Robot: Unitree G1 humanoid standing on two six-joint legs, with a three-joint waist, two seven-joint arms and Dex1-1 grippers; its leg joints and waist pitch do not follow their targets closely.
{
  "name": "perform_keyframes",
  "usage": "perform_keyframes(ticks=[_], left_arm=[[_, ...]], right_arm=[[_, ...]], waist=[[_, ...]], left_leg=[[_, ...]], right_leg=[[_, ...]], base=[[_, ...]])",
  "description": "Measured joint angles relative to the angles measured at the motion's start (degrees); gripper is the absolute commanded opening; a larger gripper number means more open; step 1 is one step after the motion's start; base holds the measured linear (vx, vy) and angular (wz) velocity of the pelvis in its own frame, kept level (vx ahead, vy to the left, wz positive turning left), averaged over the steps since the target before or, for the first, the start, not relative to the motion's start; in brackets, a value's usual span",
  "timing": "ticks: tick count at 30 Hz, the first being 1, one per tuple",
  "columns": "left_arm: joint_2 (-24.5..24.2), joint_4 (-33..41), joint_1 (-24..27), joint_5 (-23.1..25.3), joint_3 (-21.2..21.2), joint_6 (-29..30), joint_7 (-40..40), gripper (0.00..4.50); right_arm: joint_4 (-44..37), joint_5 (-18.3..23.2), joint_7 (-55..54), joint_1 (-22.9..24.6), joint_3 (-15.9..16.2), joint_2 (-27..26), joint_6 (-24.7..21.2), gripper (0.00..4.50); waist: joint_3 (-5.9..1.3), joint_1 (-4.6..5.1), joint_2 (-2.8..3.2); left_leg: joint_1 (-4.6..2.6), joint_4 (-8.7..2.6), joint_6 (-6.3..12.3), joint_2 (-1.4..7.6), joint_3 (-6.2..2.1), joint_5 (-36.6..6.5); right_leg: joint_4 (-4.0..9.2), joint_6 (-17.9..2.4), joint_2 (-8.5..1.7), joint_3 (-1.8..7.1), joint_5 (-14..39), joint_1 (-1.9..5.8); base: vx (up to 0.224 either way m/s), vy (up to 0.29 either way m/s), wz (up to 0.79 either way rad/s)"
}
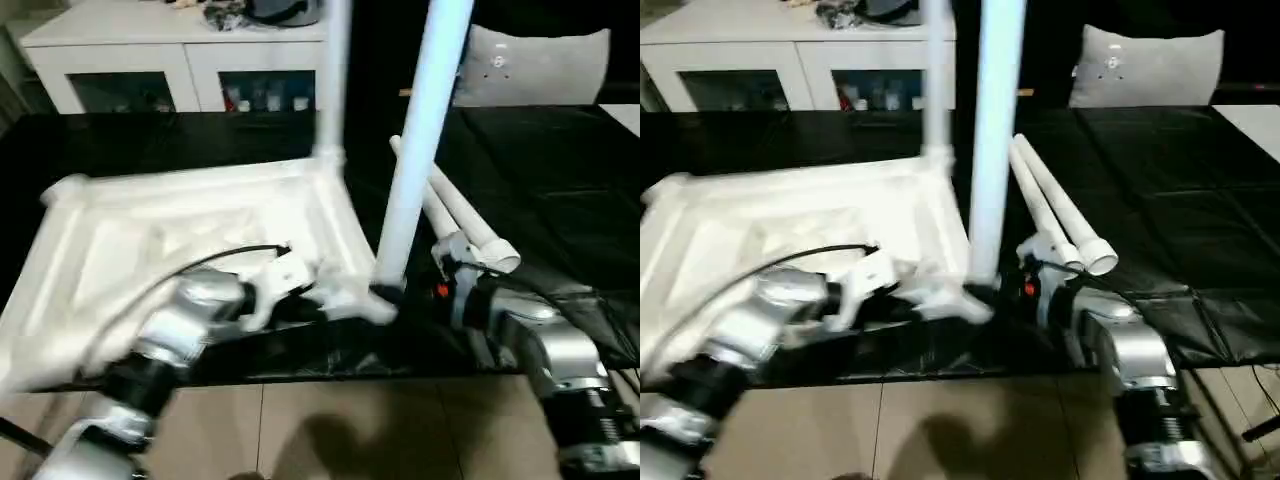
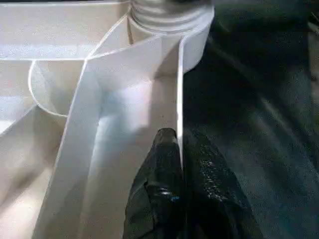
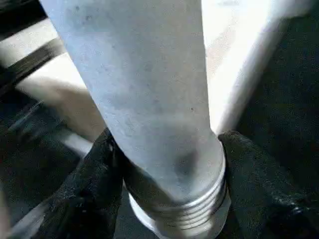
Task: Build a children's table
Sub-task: Rotate leg to tighten, then rotate table base
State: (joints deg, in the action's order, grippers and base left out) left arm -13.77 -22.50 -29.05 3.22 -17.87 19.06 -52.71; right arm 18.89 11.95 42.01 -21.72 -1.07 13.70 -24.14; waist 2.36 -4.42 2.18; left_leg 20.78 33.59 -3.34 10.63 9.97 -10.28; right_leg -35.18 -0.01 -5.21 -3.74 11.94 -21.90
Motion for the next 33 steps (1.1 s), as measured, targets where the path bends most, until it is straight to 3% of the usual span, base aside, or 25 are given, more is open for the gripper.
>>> perform_keyframes(ticks=[2, 6, 7, 15, 21, 24, 27, 30, 33], left_arm=[[4.8, -2.2, -1.6, 1.2, 1.2, 2.6, 7.0, 0.00], [8.0, -3.6, -2.8, 3.1, 0.6, 3.3, 12.7, 0.00], [7.9, -3.6, -2.8, 3.4, 0.2, 2.8, 13.0, 0.00], [6.3, -3.7, -2.9, 5.4, -1.7, -2.1, 12.3, 0.00], [6.2, -8.5, -5.1, 5.5, -1.3, -5.9, 13.1, 0.00], [6.5, -11.0, -6.2, 5.8, -1.2, -8.1, 13.7, 0.00], [6.7, -11.5, -6.5, 5.4, -0.8, -8.8, 13.5, 0.55], [7.6, -9.0, -5.9, 3.0, 1.3, -10.8, 14.0, 0.81], [7.2, -6.7, -5.2, 2.0, 2.8, -10.1, 15.0, 0.81]], right_arm=[[1.8, -1.6, -9.4, -1.7, -2.2, -3.6, 0.2, 2.57], [4.0, -3.4, -18.5, -3.1, -3.0, -6.8, 3.2, 2.57], [4.3, -3.4, -19.4, -3.1, -3.3, -7.5, 4.1, 2.92], [2.9, -2.8, -17.8, -1.7, -4.2, -8.0, 5.8, 3.71], [-2.0, -2.8, -15.3, 3.1, -1.7, -6.2, 6.6, 4.24], [-5.4, -1.6, -14.5, 5.2, -1.4, -6.3, 4.7, 4.37], [-7.7, -0.7, -13.3, 6.6, -1.3, -6.2, 3.6, 4.50], [-9.6, -0.6, -13.2, 7.5, -0.8, -5.7, 3.1, 4.50], [-9.7, -1.2, -14.2, 7.6, -0.2, -5.7, 3.7, 4.50]], waist=[[-0.08, 0.00, 0.17], [-0.23, -0.52, 0.43], [-0.27, -0.56, 0.49], [-0.32, -0.68, 0.64], [-0.25, -0.71, 0.85], [-0.21, -0.71, 0.86], [-0.19, -0.80, 0.88], [0.12, -0.91, 0.39], [0.19, -0.53, 0.26]], left_leg=[[0.00, -0.04, 0.00, -0.14, 0.01, 0.0], [0.08, -0.14, 0.01, -0.19, -0.01, 0.0], [0.11, -0.17, 0.02, -0.19, -0.02, 0.0], [0.23, -0.55, 0.01, -0.19, -0.04, 0.0], [0.26, -0.62, 0.01, -0.19, -0.04, 0.0], [0.25, -0.65, 0.01, -0.20, -0.04, 0.0], [0.32, -0.66, 0.01, -0.20, -0.04, 0.0], [0.56, -0.63, 0.01, -0.18, -0.04, 0.0], [1.12, -0.52, 0.13, -0.19, -0.02, 0.0]], right_leg=[[0.02, 0.0, -0.05, 0.09, 0.0, 0.00], [0.12, 0.1, -0.07, 0.09, 0.0, -0.01], [0.14, 0.1, -0.07, 0.08, 0.0, -0.03], [0.23, 0.2, -0.06, -0.01, -0.1, -0.13], [0.23, 0.3, -0.06, -0.02, -0.1, -0.15], [0.24, 0.5, -0.06, 0.01, 0.0, -0.17], [0.25, 0.5, -0.07, 0.01, 0.0, -0.21], [0.27, 0.4, -0.06, -0.01, 0.0, -0.39], [0.26, 0.4, -0.07, 0.01, 0.0, -0.94]], base=[[0.000, 0.000, 0.00], [0.000, 0.000, 0.00], [0.000, 0.000, 0.00], [0.000, 0.000, 0.00], [0.000, 0.000, 0.00], [0.000, 0.000, 0.00], [0.000, 0.000, 0.00], [0.000, 0.000, 0.00], [0.000, 0.000, 0.00]])
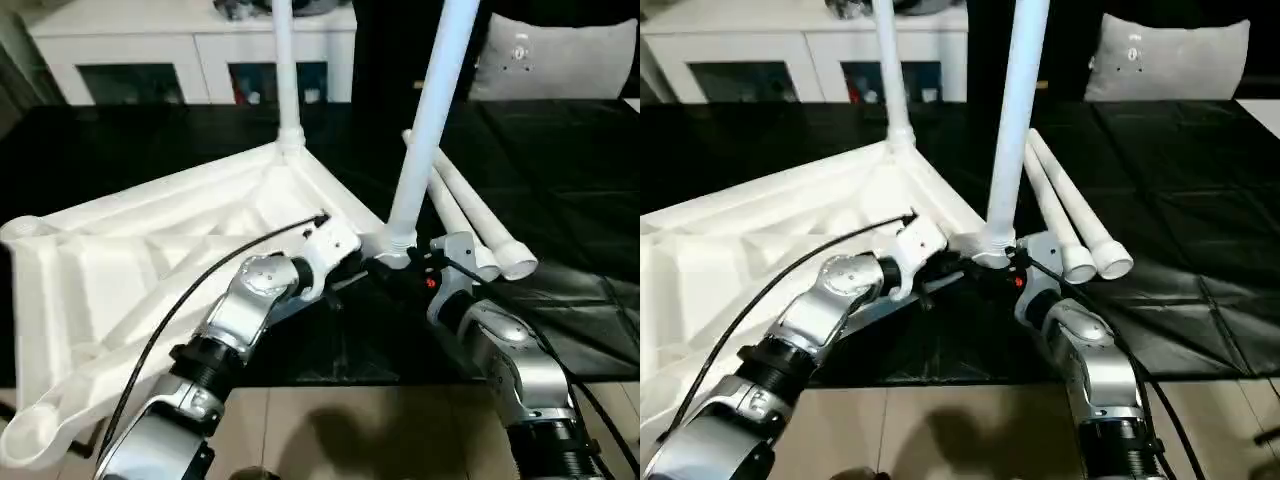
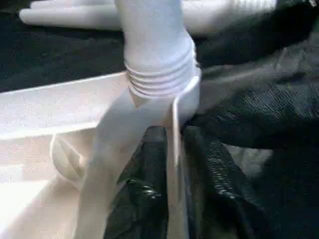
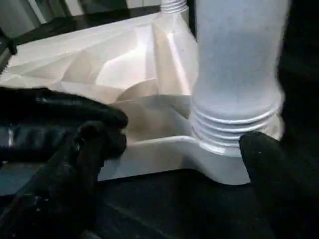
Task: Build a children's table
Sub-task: Rotate table base
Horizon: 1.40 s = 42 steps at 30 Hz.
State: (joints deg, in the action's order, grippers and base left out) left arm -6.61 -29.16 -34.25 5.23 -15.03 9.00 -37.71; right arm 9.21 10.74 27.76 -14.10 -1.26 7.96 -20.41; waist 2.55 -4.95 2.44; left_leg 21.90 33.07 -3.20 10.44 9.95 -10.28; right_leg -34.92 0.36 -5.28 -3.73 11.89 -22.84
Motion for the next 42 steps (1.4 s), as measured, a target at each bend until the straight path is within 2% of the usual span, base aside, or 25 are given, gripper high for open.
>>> perform_keyframes(ticks=[2, 7, 11, 20, 26, 30, 34, 36, 37, 42], left_arm=[[-1.3, 2.6, 0.8, -0.3, 1.5, 1.5, 1.4, 0.81], [-6.0, 7.3, 3.4, 0.0, 6.1, 4.9, 4.4, 0.81], [-7.5, 12.2, 6.5, 0.7, 7.4, 7.6, 5.9, 0.81], [-10.5, 24.9, 13.1, 1.0, 9.8, 15.4, 8.1, 0.81], [-11.1, 30.2, 15.9, 1.2, 10.6, 19.7, 8.3, 0.81], [-11.7, 32.3, 16.4, 1.1, 10.1, 21.6, 8.0, 0.81], [-13.2, 33.9, 16.3, 1.1, 10.1, 23.5, 8.0, 0.81], [-13.4, 34.1, 16.3, 1.1, 10.2, 23.7, 8.0, 0.81], [-13.4, 34.1, 16.1, 1.2, 10.2, 23.8, 8.0, 0.81], [-13.6, 34.0, 15.4, 1.1, 10.1, 24.0, 8.2, 0.81]], right_arm=[[0.0, -0.3, -1.3, 0.0, 0.3, -0.5, -1.5, 4.50], [0.0, -1.3, -1.2, 0.0, 1.8, -0.1, -2.0, 4.50], [-0.5, -0.7, -1.1, 0.4, 1.9, -0.9, -3.5, 4.50], [-2.9, 0.3, 0.2, 1.2, 4.6, -1.0, -5.5, 4.50], [-0.6, -1.9, 1.9, -0.2, 9.7, -0.2, -8.2, 4.50], [6.9, -4.1, 0.5, -5.9, 10.2, -1.7, -6.0, 4.50], [19.3, -5.6, -3.2, -13.1, 9.2, -4.4, -0.8, 4.50], [24.8, -5.5, -6.1, -16.2, 7.2, -5.4, 1.5, 4.50], [29.9, -5.2, -9.0, -19.3, 5.4, -6.2, 3.8, 4.50], [42.8, -2.8, -14.7, -28.4, -1.0, -6.4, 12.5, 4.50]], waist=[[0.02, 0.15, -0.02], [0.05, -0.19, -0.08], [0.08, -0.15, -0.13], [0.08, -0.20, -0.12], [0.08, -0.19, -0.13], [0.08, -0.14, -0.16], [0.07, 0.06, -0.17], [0.08, -0.10, -0.15], [0.10, -0.08, -0.12], [0.11, -0.19, -0.08]], left_leg=[[0.37, 0.06, 0.26, 0.05, 0.00, 0.2], [0.39, 0.10, 0.24, 0.25, 0.00, 0.2], [0.35, 0.19, 0.04, 0.23, 0.00, 0.0], [0.30, 0.26, -0.07, 0.24, -0.01, 0.0], [0.29, 0.34, -0.08, 0.24, -0.02, 0.0], [0.28, 0.50, -0.10, 0.28, -0.03, 0.0], [0.21, 0.56, -0.26, 0.31, -0.04, 0.1], [0.20, 0.58, -0.28, 0.32, -0.04, 0.2], [0.22, 0.59, -0.32, 0.32, -0.04, 0.2], [0.25, 0.66, -0.31, 0.32, -0.05, 0.2]], right_leg=[[-0.12, 0.0, 0.04, -0.03, 0.0, -0.43], [-0.14, -0.2, 0.11, -0.18, 0.0, -0.40], [-0.14, -0.2, 0.10, -0.14, 0.0, -0.30], [-0.21, -0.2, 0.10, -0.14, 0.0, -0.26], [-0.27, -0.2, 0.10, -0.14, 0.0, -0.23], [-0.37, -0.3, 0.11, -0.13, -0.1, -0.23], [-0.46, -0.4, 0.15, -0.10, -0.3, -0.23], [-0.50, -0.4, 0.15, -0.10, -0.3, -0.23], [-0.51, -0.5, 0.15, -0.10, -0.4, -0.26], [-0.55, -0.5, 0.15, -0.11, -0.5, -0.24]], base=[[0.000, 0.000, 0.00], [0.000, 0.000, 0.00], [0.000, 0.000, 0.00], [0.000, 0.000, 0.00], [0.000, 0.000, 0.00], [0.000, 0.000, 0.00], [0.000, 0.000, 0.00], [0.000, 0.000, 0.00], [0.000, 0.000, 0.00], [0.000, 0.000, 0.00]])
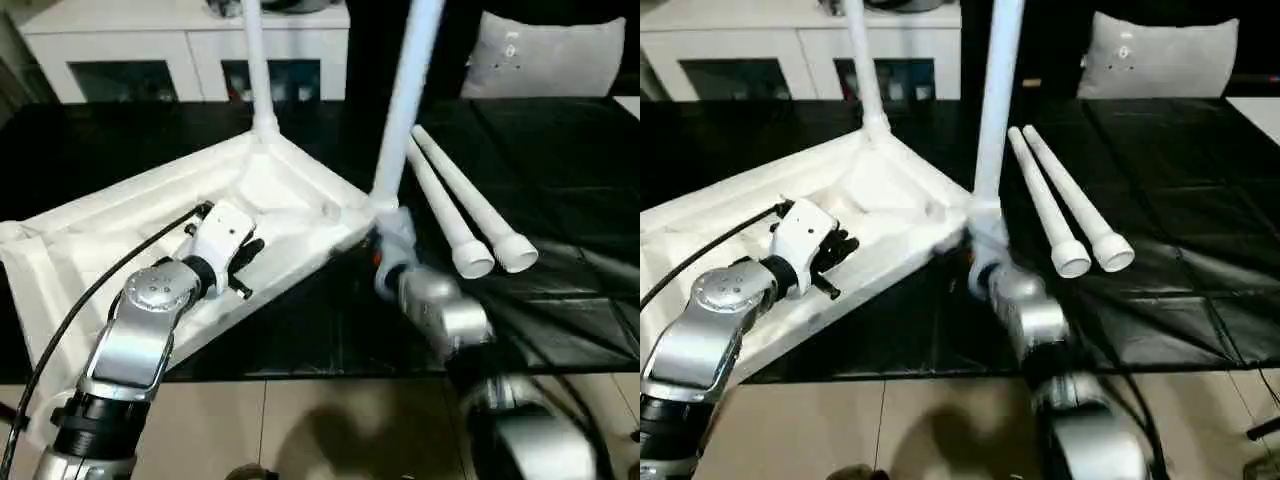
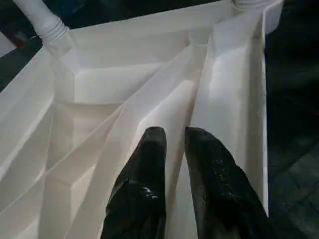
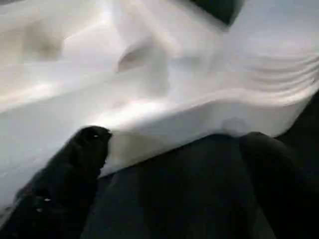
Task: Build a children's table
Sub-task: Rotate table base
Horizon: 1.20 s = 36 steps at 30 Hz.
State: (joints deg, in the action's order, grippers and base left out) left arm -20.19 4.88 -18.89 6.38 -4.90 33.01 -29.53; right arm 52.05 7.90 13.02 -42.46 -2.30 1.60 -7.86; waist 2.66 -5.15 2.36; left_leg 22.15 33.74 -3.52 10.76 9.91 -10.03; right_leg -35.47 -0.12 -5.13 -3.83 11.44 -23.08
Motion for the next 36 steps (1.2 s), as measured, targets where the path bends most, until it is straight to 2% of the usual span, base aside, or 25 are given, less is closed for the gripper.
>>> perform_keyframes(ticks=[2, 4, 9, 12, 13, 15, 17, 19, 20, 21, 22, 24, 25, 27, 28, 30, 31, 33, 34, 35, 36], left_arm=[[0.0, -0.2, -0.2, 0.2, -0.3, 0.1, 0.8, 0.81], [-0.1, -0.6, -0.5, 0.9, -0.3, 0.2, 2.3, 0.81], [-0.3, -2.0, -0.9, 1.2, 1.2, 0.0, 4.7, 0.81], [2.5, -2.3, -1.0, -0.7, 4.6, -1.8, 6.3, 0.81], [5.4, -2.2, -1.0, -2.8, 6.6, -3.4, 7.4, 0.81], [7.0, -2.3, -1.0, -4.6, 7.2, -4.8, 8.6, 0.81], [7.1, -2.9, -0.8, -4.4, 7.4, -5.9, 10.7, 0.81], [5.6, -4.9, -0.5, -2.5, 7.7, -5.9, 13.2, 0.81], [5.3, -5.6, -0.6, -1.8, 7.9, -5.9, 14.2, 0.81], [4.9, -6.4, -0.6, -1.0, 8.1, -5.7, 15.5, 0.81], [4.1, -7.5, -1.2, 0.1, 8.6, -5.4, 17.1, 0.81], [2.2, -8.6, -1.4, 1.3, 10.1, -5.0, 18.4, 0.81], [1.5, -8.9, -1.5, 1.8, 10.9, -4.8, 18.6, 0.81], [0.8, -9.3, -1.5, 2.4, 11.2, -4.7, 18.6, 0.81], [0.7, -9.4, -1.5, 2.5, 11.3, -4.7, 18.6, 0.81], [0.6, -9.7, -1.7, 2.6, 11.2, -4.5, 18.7, 0.81], [0.3, -9.9, -1.8, 2.6, 11.2, -4.3, 18.9, 0.81], [-0.1, -10.5, -1.9, 2.6, 11.2, -4.1, 19.5, 0.81], [-0.4, -11.0, -2.0, 2.5, 11.1, -4.1, 19.7, 0.81], [-0.8, -11.6, -2.0, 2.5, 11.0, -4.1, 19.6, 0.81], [-1.9, -13.0, -2.2, 2.5, 10.6, -4.2, 19.0, 0.81]], right_arm=[[4.2, 0.2, -0.5, -2.4, -0.7, 0.4, 3.8, 4.50], [5.5, -0.2, -0.2, -2.6, -0.6, 0.8, 5.3, 4.50], [4.3, -1.9, 3.3, 0.0, 1.3, 1.5, 5.4, 4.50], [1.5, -1.8, 6.2, 3.1, 1.7, 1.6, 4.3, 4.50], [-3.2, -0.5, 7.8, 5.7, 1.7, 1.7, 3.2, 4.50], [-8.5, 1.2, 9.5, 8.1, 2.0, 1.4, 1.3, 4.50], [-17.2, 2.9, 11.0, 12.3, 2.8, 1.6, -0.7, 4.50], [-22.3, 3.0, 11.3, 15.0, 4.0, 2.5, -1.7, 4.50], [-24.5, 3.0, 11.5, 16.4, 4.2, 3.2, -2.2, 4.50], [-25.8, 2.7, 11.6, 17.7, 4.7, 3.9, -2.0, 4.50], [-27.2, 1.8, 11.8, 19.5, 5.2, 4.3, -1.4, 4.50], [-27.3, 0.6, 11.9, 20.9, 5.4, 4.6, -0.7, 4.50], [-27.3, 0.0, 11.9, 21.3, 5.6, 4.6, -0.6, 4.50], [-27.3, -0.9, 11.8, 21.2, 6.2, 4.5, -0.2, 4.50], [-27.4, -1.1, 11.8, 20.9, 6.5, 4.0, -0.1, 4.50], [-28.0, -1.1, 11.9, 20.8, 6.9, 3.5, 0.1, 4.50], [-29.3, -1.2, 11.9, 20.8, 7.3, 3.5, -0.3, 4.50], [-31.2, -1.3, 11.5, 20.9, 7.3, 3.8, -0.8, 4.50], [-32.1, -1.3, 10.8, 20.9, 7.3, 4.0, -1.5, 4.50], [-32.7, -1.5, 9.9, 20.8, 7.4, 4.0, -2.5, 4.50], [-32.8, -2.0, 8.4, 20.4, 7.6, 3.7, -5.0, 4.50]], waist=[[-0.01, 0.00, -0.02], [-0.02, 0.01, -0.05], [-0.02, -0.01, -0.15], [0.03, -0.04, -0.24], [0.05, -0.31, -0.29], [0.07, -0.41, -0.32], [0.06, -0.50, -0.34], [0.07, -0.39, -0.40], [0.04, -0.19, -0.35], [0.03, 0.14, -0.35], [0.00, 0.41, -0.32], [0.03, 0.50, -0.18], [0.17, 0.37, 0.04], [0.29, 0.11, 0.25], [0.41, -0.12, 0.45], [0.54, -0.35, 0.66], [0.60, -0.38, 0.76], [0.59, -0.48, 0.76], [0.57, -0.46, 0.71], [0.60, -0.46, 0.65], [0.65, -0.53, 0.62]], left_leg=[[0.04, 0.00, 0.01, 0.00, 0.00, 0.0], [0.06, 0.02, 0.05, 0.01, 0.00, 0.0], [0.14, 0.09, 0.11, 0.03, 0.00, 0.0], [0.17, 0.18, 0.17, 0.04, 0.00, 0.0], [0.17, 0.18, 0.19, 0.04, 0.00, 0.0], [0.17, 0.19, 0.19, 0.05, 0.00, 0.0], [0.12, 0.17, 0.19, 0.08, 0.00, 0.0], [0.20, 0.17, 0.19, 0.11, -0.11, 0.0], [0.74, 0.17, 0.34, -0.02, -0.59, 0.2], [1.22, 0.21, 0.62, -0.18, -1.31, 0.4], [2.00, 0.31, 1.29, -0.47, -2.66, 0.8], [2.97, 0.80, 1.67, -0.76, -4.37, 1.1], [3.36, 0.99, 1.89, -0.96, -5.41, 1.2], [3.54, 1.00, 2.22, -1.49, -6.58, 1.5], [3.59, 0.87, 1.80, -1.90, -7.55, 1.8], [3.75, 0.60, 1.45, -2.74, -8.79, 1.7], [3.94, 0.34, 1.40, -3.43, -9.53, 1.7], [4.00, -0.42, 1.33, -4.46, -10.49, 1.8], [3.95, -0.97, 1.18, -5.22, -11.23, 1.9], [3.67, -1.17, 1.10, -5.09, -10.96, 1.8], [3.41, -1.10, 0.55, -4.59, -10.23, 1.5]], right_leg=[[0.02, 0.0, 0.00, -0.02, 0.0, -0.01], [0.04, 0.0, 0.01, -0.04, 0.0, -0.01], [0.04, 0.0, 0.01, -0.05, 0.0, -0.04], [0.00, 0.0, 0.00, -0.05, 0.0, -0.04], [0.03, 0.0, -0.01, -0.05, 0.0, -0.01], [0.05, 0.0, 0.00, -0.05, -0.1, -0.02], [0.06, 0.0, 0.03, -0.03, -0.1, 0.01], [0.05, 0.1, 0.08, -0.12, -0.1, 0.04], [0.16, 0.1, -0.02, -0.55, -0.1, 0.15], [0.37, 0.1, -0.23, -1.49, -0.2, 0.35], [0.59, 0.1, -0.46, -2.79, -0.1, 0.51], [0.60, -0.1, -0.66, -4.41, 0.0, 0.62], [0.53, -0.4, -0.86, -5.42, 0.2, 0.91], [0.39, -0.7, -1.18, -6.38, 0.4, 1.48], [0.34, -0.6, -1.25, -6.83, 0.5, 1.88], [0.24, -0.6, -1.35, -6.98, 0.7, 2.26], [0.17, -0.6, -1.34, -6.79, 0.8, 2.30], [0.19, -0.5, -1.46, -6.46, 0.9, 2.49], [0.23, -0.4, -1.65, -6.44, 1.0, 2.72], [0.32, -0.3, -1.53, -6.00, 1.0, 2.81], [0.25, -0.2, -1.28, -5.44, 1.1, 3.02]], base=[[0.000, 0.000, 0.00], [0.000, 0.000, 0.00], [0.000, 0.000, 0.00], [0.000, 0.000, 0.00], [0.000, 0.000, 0.00], [0.000, 0.000, 0.00], [0.000, 0.000, 0.00], [0.000, 0.000, 0.00], [0.000, 0.000, 0.00], [-0.031, -0.020, 0.38], [-0.031, -0.020, 0.38], [0.002, -0.028, 0.47], [0.002, -0.029, 0.45], [-0.029, -0.022, 0.40], [-0.034, -0.021, 0.37], [-0.041, -0.020, 0.43], [-0.039, -0.017, 0.47], [-0.038, -0.019, 0.46], [-0.039, -0.022, 0.45], [-0.031, -0.033, 0.39], [0.000, 0.000, 0.00]])
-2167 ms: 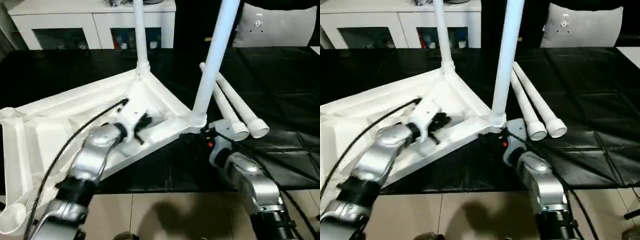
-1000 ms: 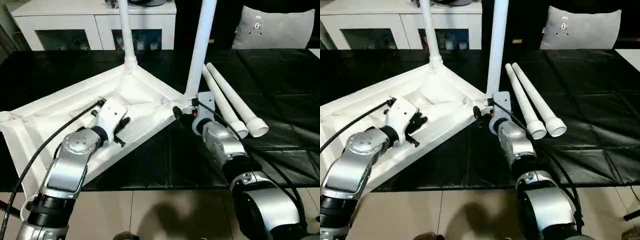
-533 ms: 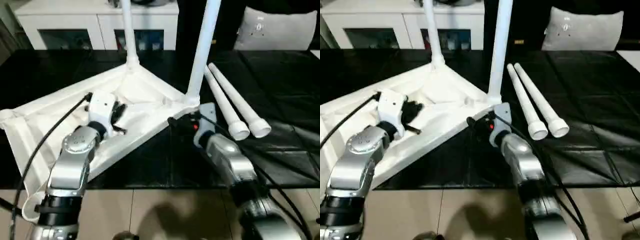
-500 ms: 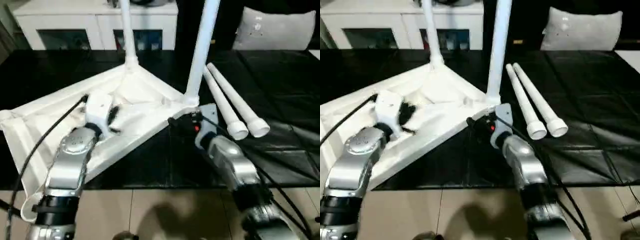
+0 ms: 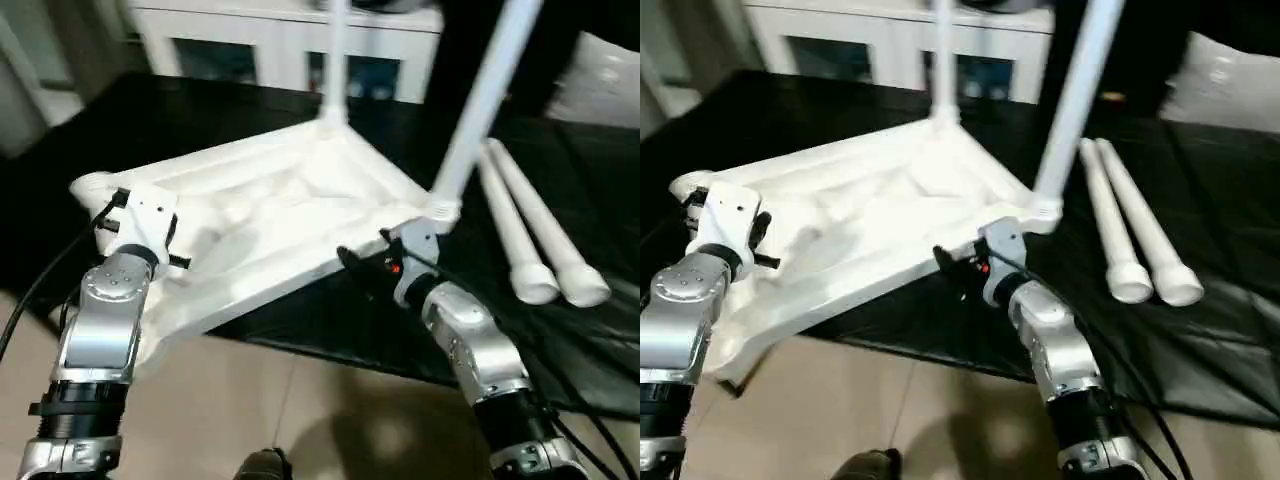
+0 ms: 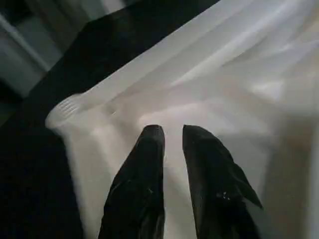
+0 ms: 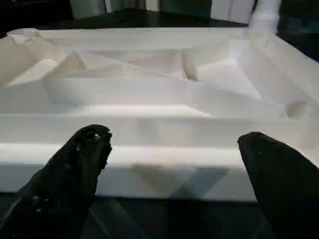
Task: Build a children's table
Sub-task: Rotate table base
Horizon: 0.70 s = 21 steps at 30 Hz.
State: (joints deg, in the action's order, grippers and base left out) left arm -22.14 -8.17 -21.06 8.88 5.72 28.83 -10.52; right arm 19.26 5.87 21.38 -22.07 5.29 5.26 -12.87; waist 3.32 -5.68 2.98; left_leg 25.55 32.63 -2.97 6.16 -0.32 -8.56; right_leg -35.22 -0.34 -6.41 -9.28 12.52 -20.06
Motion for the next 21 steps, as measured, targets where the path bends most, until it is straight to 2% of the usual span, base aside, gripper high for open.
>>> perform_keyframes(ticks=[1, 2, 4, 7, 10, 13, 16, 21], left_arm=[[-0.8, -1.9, -0.2, 0.0, -0.1, 0.0, -0.8, 0.81], [-1.4, -3.0, -0.4, 0.0, -0.4, 0.0, -1.6, 0.81], [-1.9, -5.2, -1.4, 0.0, -1.0, 0.0, -3.2, 0.81], [-2.5, -9.2, -2.8, -0.1, -2.6, -1.4, -7.0, 0.47], [-3.4, -12.2, -3.5, -0.1, -4.3, -3.7, -10.0, 0.35], [-3.8, -14.4, -5.3, -0.2, -6.1, -6.7, -11.8, 0.04], [-3.4, -17.0, -7.9, -0.9, -6.6, -8.6, -13.6, 0.02], [-3.0, -21.7, -9.3, -0.6, -8.9, -9.4, -15.7, 0.02]], right_arm=[[0.0, -0.4, -1.3, -0.1, 0.3, 0.0, -2.4, 4.50], [0.0, -1.0, -1.9, -0.1, 0.3, 0.0, -3.9, 4.50], [0.5, -1.6, -2.6, -0.1, 0.3, 0.1, -6.0, 4.50], [1.2, -2.2, -4.2, -0.1, 0.1, -0.1, -7.6, 4.50], [1.2, -2.7, -6.1, -0.4, -0.7, 0.1, -8.6, 4.50], [0.9, -3.2, -8.8, -0.5, -2.1, 0.4, -10.3, 4.50], [-0.2, -3.3, -9.7, -0.4, -2.9, 0.7, -12.7, 4.50], [-0.6, -3.4, -9.3, -0.4, -2.2, 1.0, -15.0, 4.50]], waist=[[0.03, -0.47, -0.08], [0.03, -0.72, -0.09], [0.05, -1.07, -0.13], [-0.02, -1.10, -0.23], [-0.12, -1.10, -0.40], [-0.14, -1.19, -0.44], [-0.16, -1.11, -0.46], [-0.24, -0.90, -0.55]], left_leg=[[-0.54, -0.02, -0.65, 0.54, 1.08, -0.4], [-0.68, -0.01, -1.15, 0.85, 1.61, -0.8], [-0.56, -0.10, -1.26, 1.59, 2.88, -0.8], [-0.59, -0.09, -1.27, 2.20, 4.25, -0.8], [-0.56, -0.09, -1.30, 2.30, 5.12, -0.8], [-0.52, -0.05, -1.48, 2.63, 5.89, -0.5], [-0.65, -0.04, -1.44, 3.13, 6.87, -0.5], [-0.67, -0.17, -0.85, 3.51, 7.68, 0.6]], right_leg=[[-0.05, 0.6, 0.11, 0.53, 0.3, 0.29], [-0.04, 0.7, 0.09, 0.69, 0.4, 0.38], [0.07, 0.7, 0.09, 0.81, 0.4, 0.23], [0.03, 0.7, 0.09, 1.33, 0.1, 0.01], [-0.09, 0.9, 0.08, 2.23, -0.2, -0.55], [-0.07, 0.9, 0.07, 2.54, -0.8, -0.90], [-0.09, 1.0, 0.07, 2.82, -0.9, -1.09], [-0.33, 1.0, 0.31, 3.42, -0.9, -1.63]], base=[[0.000, 0.000, 0.00], [0.000, 0.000, 0.00], [0.000, 0.000, 0.00], [0.000, 0.000, 0.00], [0.000, 0.000, 0.00], [0.000, 0.000, 0.00], [0.000, 0.000, 0.00], [0.000, 0.000, 0.00]])
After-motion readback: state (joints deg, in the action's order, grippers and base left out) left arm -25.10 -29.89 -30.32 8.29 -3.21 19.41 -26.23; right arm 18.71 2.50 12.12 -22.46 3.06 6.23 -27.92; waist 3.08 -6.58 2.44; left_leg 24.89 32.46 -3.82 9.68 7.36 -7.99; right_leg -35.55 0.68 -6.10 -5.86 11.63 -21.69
